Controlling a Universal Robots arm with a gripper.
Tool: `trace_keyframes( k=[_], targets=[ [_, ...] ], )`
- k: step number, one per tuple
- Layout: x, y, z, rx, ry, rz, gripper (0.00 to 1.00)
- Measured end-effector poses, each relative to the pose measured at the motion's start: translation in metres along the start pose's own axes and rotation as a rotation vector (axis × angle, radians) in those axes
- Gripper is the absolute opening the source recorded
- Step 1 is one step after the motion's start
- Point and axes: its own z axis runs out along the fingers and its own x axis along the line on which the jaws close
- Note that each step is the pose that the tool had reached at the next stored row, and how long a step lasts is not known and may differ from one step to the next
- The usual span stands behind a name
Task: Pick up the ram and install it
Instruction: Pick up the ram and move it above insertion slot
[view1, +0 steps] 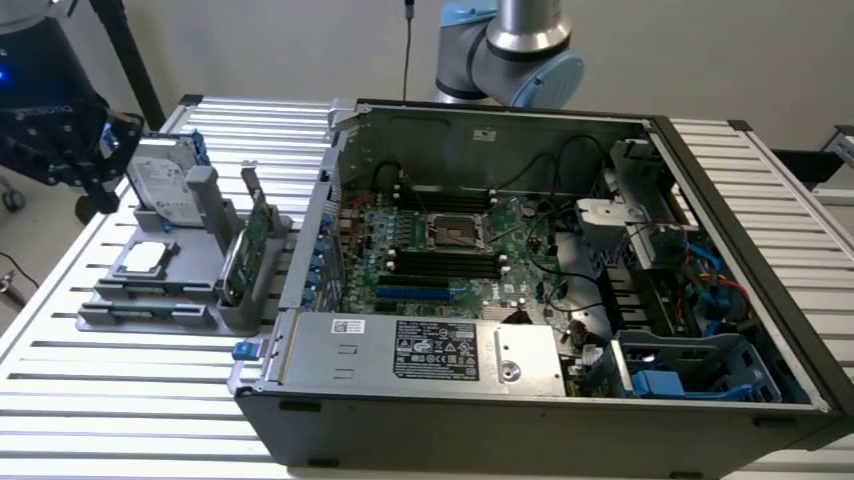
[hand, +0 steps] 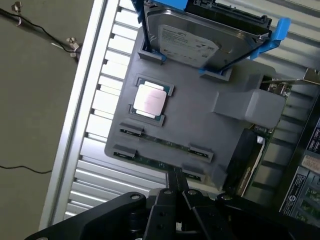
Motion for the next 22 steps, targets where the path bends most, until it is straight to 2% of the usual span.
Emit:
trace_keyframes(
  k=[22],
  targets=[
    [0.0000,0.0001,0.0021,-0.0024,-0.0174,-0.400,0.11]
  ],
)
